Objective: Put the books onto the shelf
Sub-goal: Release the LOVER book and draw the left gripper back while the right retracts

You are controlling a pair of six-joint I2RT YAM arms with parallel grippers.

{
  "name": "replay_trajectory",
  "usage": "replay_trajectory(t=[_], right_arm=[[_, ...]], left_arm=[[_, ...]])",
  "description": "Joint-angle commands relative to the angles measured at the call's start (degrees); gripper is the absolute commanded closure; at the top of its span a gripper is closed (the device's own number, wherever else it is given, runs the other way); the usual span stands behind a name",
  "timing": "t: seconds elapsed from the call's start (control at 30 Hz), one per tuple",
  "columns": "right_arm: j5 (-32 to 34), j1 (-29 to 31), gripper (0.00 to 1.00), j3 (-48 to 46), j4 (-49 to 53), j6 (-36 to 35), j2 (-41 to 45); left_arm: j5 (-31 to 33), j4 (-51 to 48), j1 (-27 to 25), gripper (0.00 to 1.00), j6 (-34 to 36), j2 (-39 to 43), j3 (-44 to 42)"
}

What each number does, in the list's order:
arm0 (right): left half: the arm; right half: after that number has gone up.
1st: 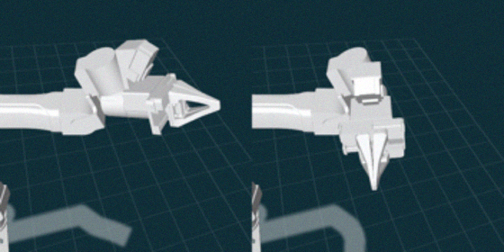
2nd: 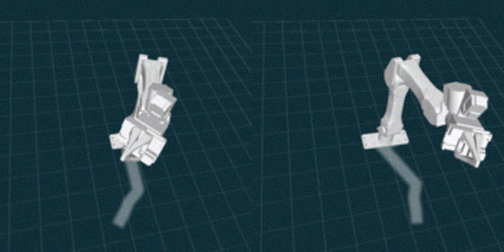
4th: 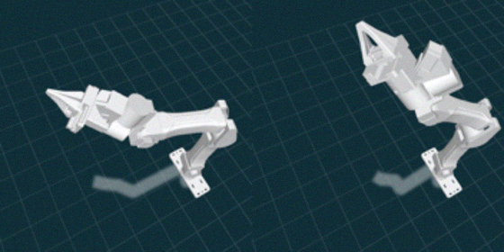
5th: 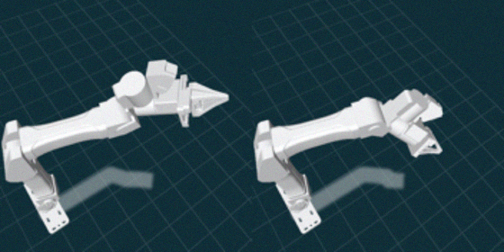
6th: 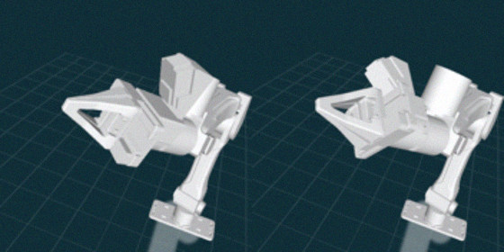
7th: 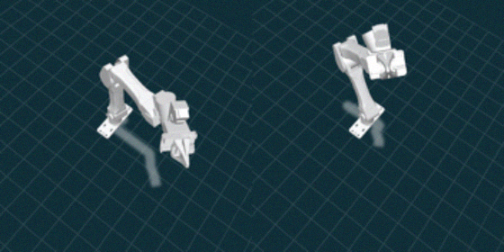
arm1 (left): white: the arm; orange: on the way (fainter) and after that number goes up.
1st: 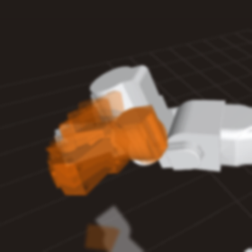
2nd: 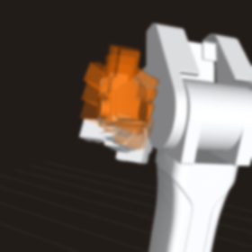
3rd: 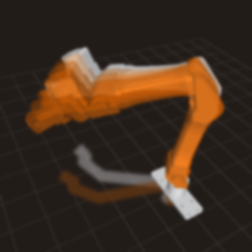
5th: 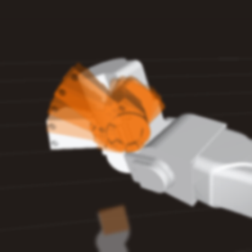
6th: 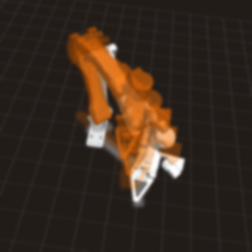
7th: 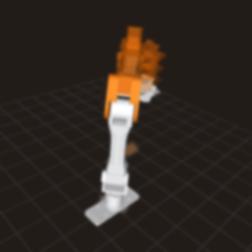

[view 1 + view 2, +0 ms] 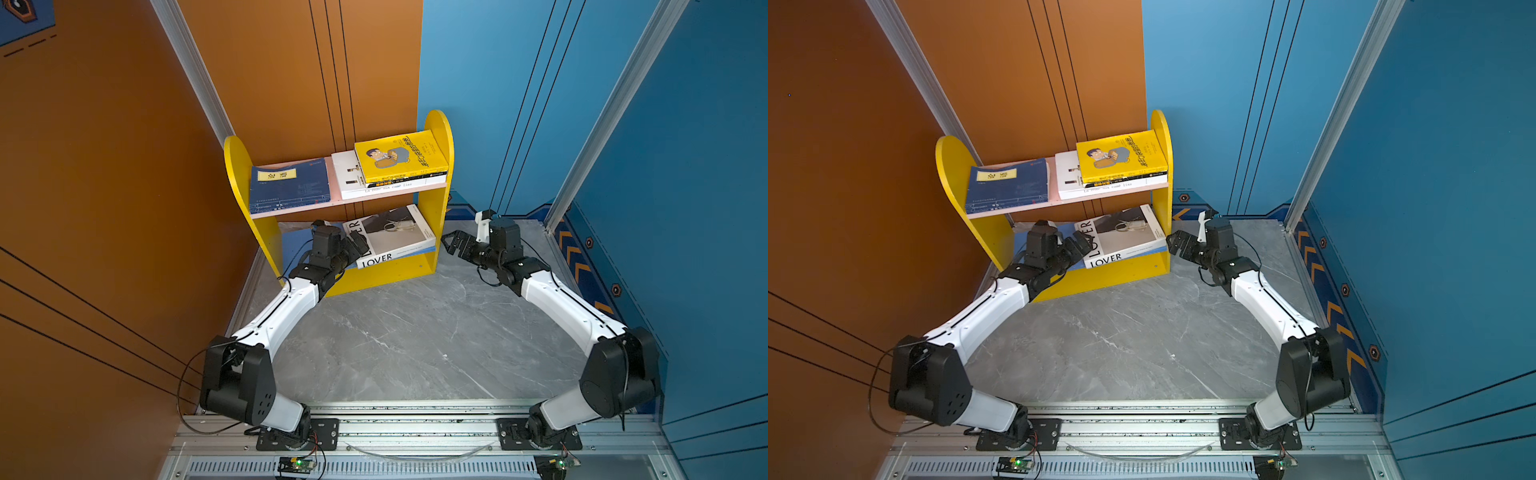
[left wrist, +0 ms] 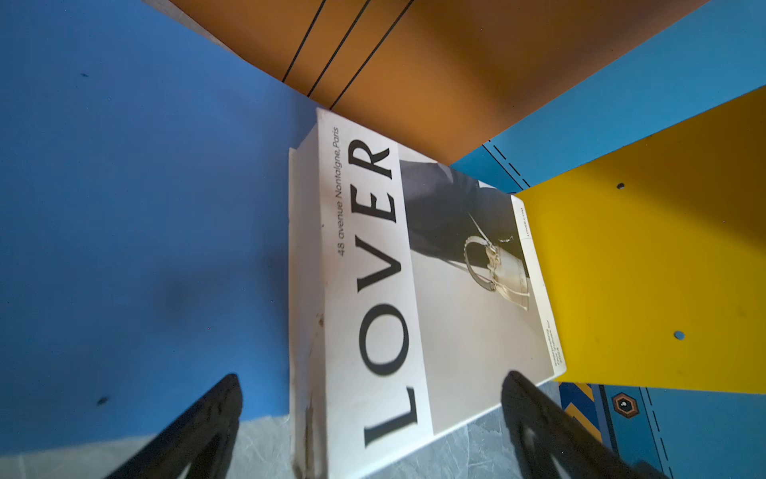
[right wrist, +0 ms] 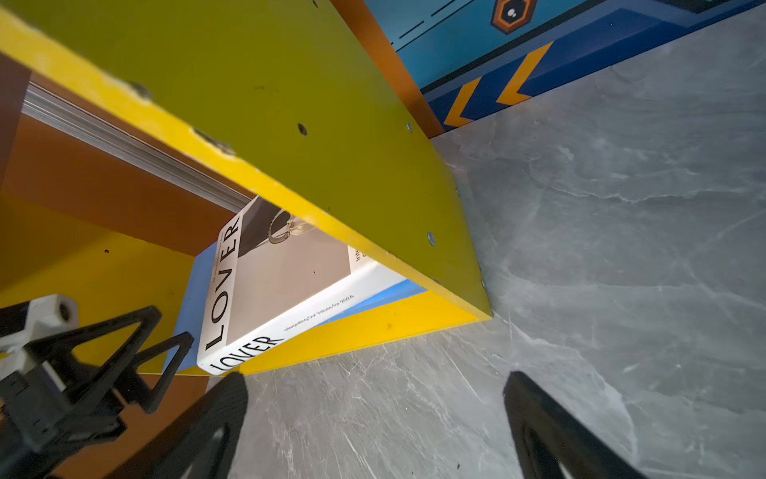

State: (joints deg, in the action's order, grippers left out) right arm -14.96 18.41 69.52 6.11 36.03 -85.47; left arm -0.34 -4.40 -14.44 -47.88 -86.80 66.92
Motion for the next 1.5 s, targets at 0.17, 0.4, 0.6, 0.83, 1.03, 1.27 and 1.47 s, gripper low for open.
replay_trajectory(t=[0.17,0.4,0.6,0.83,1.03,1.27,1.47], right_arm=[[7.55,-1.09,0.0,-4.6,9.48,-2.06,13.91],[12.86,-1.63,0.0,-10.24,11.95,-0.79,22.29],[14.89,-1.8,0.0,-12.63,13.12,0.25,25.46],[15.31,-1.56,0.0,-14.03,12.81,1.92,27.0],[16.08,-1.01,0.0,-14.19,13.21,2.16,27.68],[16.84,-1.08,0.0,-14.08,14.33,1.75,28.55],[18.95,-1.65,0.0,-15.19,16.47,0.63,30.34]], left_arm=[[-7.23,3.42,0.04,0.0,0.86,-10.62,7.97],[-8.37,8.94,0.84,0.0,0.62,-12.39,6.29],[-9.61,8.16,1.42,0.0,0.51,-13.91,8.24],[-8.1,6.77,2.03,0.02,1.26,-13.84,8.46],[-9.61,6.69,4.46,0.02,1.62,-12.93,8.14],[-6.74,3.75,6.37,0.02,3.87,-6.9,4.81],[-8.18,2.56,6.45,0.02,7.8,2.77,-2.26]])
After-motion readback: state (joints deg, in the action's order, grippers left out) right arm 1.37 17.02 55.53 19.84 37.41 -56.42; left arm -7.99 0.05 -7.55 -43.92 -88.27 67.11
